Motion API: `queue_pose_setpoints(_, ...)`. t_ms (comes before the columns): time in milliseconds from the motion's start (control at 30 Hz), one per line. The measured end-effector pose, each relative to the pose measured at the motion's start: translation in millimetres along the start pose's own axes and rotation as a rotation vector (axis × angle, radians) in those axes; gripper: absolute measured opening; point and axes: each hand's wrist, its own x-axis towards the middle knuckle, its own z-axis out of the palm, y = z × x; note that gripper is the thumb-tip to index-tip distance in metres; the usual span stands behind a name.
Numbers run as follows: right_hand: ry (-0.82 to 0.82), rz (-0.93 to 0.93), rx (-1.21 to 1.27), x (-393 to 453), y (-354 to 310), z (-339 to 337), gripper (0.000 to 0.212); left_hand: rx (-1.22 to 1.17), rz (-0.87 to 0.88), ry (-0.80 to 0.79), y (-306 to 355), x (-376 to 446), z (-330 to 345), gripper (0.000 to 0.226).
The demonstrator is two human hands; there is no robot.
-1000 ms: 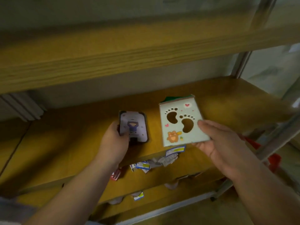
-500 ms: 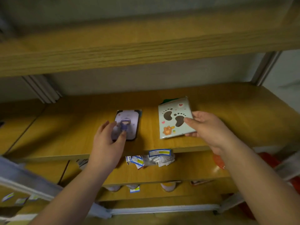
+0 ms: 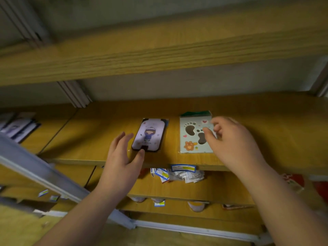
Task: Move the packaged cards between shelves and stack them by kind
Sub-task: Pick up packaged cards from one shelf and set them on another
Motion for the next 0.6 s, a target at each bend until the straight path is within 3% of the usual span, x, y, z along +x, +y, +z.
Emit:
queue_pose_setpoints(167,-0.015,-0.147,0.169,-13,-44,9,0.026,0.049,0.052,0.006,-10,-4,-11,0.06)
queue_pose_setpoints(400,-0.139,-0.339,0.08,-27,-112,38,0.028,0.178,0.175,0.11,-35,-17,-62,0.072)
queue_pose_setpoints(600,-0.208,-0.416,0.085,-50,-196,81,0.031,0.284,0.198,0.15,-96,-33,-132,0.068)
